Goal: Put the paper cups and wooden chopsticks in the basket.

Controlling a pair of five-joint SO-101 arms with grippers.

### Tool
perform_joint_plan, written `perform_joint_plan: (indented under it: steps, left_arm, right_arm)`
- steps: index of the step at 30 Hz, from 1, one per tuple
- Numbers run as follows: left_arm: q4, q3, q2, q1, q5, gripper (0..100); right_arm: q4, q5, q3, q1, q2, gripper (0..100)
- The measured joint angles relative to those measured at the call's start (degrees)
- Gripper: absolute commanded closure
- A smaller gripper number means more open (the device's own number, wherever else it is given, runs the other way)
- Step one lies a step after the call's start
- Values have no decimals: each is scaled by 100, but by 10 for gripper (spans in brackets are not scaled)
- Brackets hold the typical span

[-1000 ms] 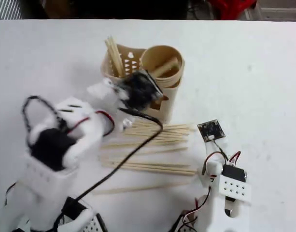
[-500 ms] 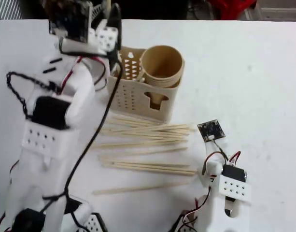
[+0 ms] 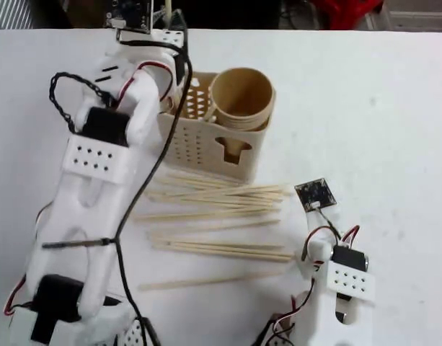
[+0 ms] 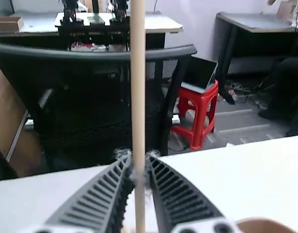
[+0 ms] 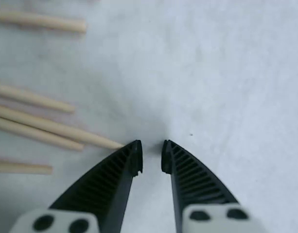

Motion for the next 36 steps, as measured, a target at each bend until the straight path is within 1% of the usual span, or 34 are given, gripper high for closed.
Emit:
perform_joint_plan:
  steps: [5, 9, 13, 17, 20, 24, 28, 30, 32, 36]
  left_arm:
    - [97, 369, 0, 0, 0, 968]
    - [-281, 1125, -114, -35, -202, 960]
    - [-563, 1697, -369, -26, -334, 907]
    - [-466, 1749, -800, -26, -334, 891]
    - [-167, 1749, -1169, -26, -352, 891]
    - [607, 1705, -1785, -26, -352, 891]
    - [1776, 1415, -2400, -26, -484, 894]
    - [2567, 1222, -2725, -26, -844, 894]
    - [3464, 1125, -2998, 229, -1292, 894]
    - [5213, 1231, -3218, 1046, -2312, 891]
  right_arm:
    - [0, 0, 0, 0, 0, 914]
    - [0, 0, 0, 0, 0, 914]
    - [0, 0, 0, 0, 0, 914]
    - [0, 0, 0, 0, 0, 914]
    - [0, 0, 0, 0, 0, 914]
    - [0, 0, 0, 0, 0, 914]
    - [0, 0, 0, 0, 0, 914]
    - [0, 0, 0, 0, 0, 914]
    - [0, 0, 0, 0, 0, 914]
    - [0, 0, 0, 0, 0, 914]
